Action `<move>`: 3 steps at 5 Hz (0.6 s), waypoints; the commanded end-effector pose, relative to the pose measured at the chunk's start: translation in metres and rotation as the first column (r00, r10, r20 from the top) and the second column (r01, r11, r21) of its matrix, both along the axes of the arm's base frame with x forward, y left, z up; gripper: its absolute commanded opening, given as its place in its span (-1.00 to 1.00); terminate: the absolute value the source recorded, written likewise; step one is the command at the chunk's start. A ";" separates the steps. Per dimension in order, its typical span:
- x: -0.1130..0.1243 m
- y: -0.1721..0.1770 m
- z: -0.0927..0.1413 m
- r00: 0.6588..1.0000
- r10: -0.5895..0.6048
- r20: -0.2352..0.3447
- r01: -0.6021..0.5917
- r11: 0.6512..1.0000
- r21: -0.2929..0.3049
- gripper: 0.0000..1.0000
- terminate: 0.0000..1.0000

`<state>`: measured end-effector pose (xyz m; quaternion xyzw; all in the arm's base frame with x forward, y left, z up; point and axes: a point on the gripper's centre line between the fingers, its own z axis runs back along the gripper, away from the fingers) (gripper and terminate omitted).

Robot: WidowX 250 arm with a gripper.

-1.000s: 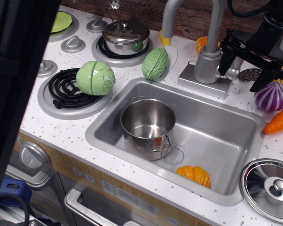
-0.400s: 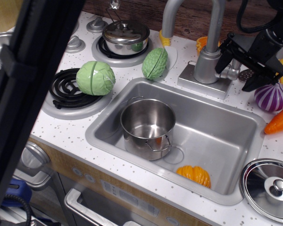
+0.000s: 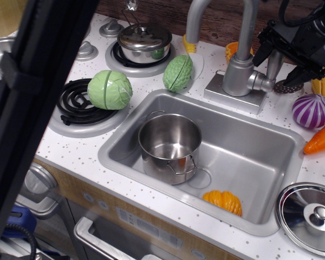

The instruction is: Turn lever vertical to front

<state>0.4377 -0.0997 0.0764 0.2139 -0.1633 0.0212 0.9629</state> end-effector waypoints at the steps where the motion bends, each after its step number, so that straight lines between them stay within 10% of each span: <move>1: 0.015 0.005 0.042 0.991 -0.033 0.130 0.037 0.999 -0.028 1.00 -1.00; 2: 0.021 0.008 0.040 0.988 -0.049 0.144 0.055 0.998 -0.035 1.00 -1.00; 3: 0.025 0.012 0.040 0.988 -0.052 0.147 0.057 0.998 -0.030 -1.00 -1.00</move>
